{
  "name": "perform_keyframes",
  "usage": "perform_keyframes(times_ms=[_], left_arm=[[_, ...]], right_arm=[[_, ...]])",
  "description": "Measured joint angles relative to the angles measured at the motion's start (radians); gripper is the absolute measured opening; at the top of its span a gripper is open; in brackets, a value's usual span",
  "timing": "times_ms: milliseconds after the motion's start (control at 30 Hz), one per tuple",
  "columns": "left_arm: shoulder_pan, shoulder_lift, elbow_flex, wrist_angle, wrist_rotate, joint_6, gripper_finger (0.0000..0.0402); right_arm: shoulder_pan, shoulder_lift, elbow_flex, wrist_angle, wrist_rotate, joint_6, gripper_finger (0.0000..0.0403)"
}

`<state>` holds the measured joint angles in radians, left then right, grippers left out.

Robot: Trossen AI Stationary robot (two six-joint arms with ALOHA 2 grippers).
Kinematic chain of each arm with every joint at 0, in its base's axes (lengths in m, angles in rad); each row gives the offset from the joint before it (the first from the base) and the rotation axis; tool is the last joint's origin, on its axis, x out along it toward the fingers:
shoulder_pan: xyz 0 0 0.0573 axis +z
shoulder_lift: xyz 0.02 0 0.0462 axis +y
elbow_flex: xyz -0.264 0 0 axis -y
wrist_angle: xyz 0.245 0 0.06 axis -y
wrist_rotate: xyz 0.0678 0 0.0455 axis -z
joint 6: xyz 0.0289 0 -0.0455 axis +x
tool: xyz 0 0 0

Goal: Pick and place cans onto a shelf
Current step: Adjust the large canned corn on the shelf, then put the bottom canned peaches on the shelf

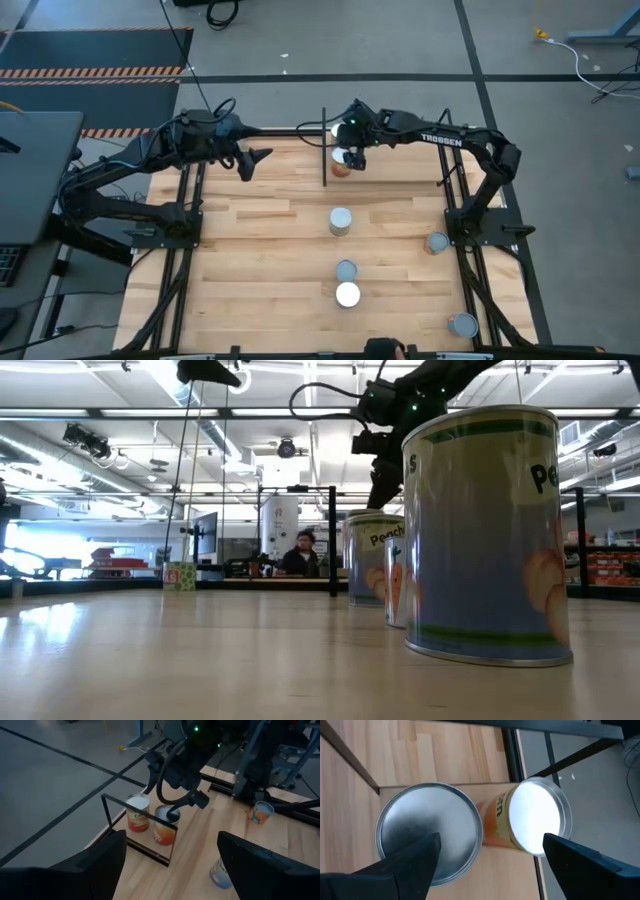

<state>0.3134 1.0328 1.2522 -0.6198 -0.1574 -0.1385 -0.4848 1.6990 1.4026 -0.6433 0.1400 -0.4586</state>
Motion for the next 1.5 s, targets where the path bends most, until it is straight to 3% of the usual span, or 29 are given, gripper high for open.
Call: perform_keyframes(times_ms=[300,400,600,867,1300,1500], left_arm=[[-0.059,-0.008,0.0,-0.073,-0.022,-0.027,0.0318],[-0.112,-0.008,0.0,-0.075,-0.042,-0.007,0.0318],[-0.181,-0.008,0.0,-0.112,-0.135,-0.006,0.0318],[-0.207,-0.014,0.0,-0.139,-0.151,-0.007,0.0318],[-0.206,-0.072,0.0,-0.098,-0.161,-0.006,0.0318],[-0.197,-0.096,0.0,-0.023,-0.164,-0.005,0.0318]], right_arm=[[0.097,-0.079,0.069,-0.068,0.052,-0.009,0.0362],[0.132,-0.111,0.071,-0.083,0.126,-0.009,0.0362],[0.069,-0.102,0.061,-0.209,0.189,-0.008,0.0362],[0.003,-0.051,-0.017,-0.159,0.125,-0.031,0.0362],[-0.016,-0.047,-0.022,-0.088,0.047,-0.039,0.0362],[-0.016,-0.047,-0.022,-0.09,0.071,-0.042,0.0362]])
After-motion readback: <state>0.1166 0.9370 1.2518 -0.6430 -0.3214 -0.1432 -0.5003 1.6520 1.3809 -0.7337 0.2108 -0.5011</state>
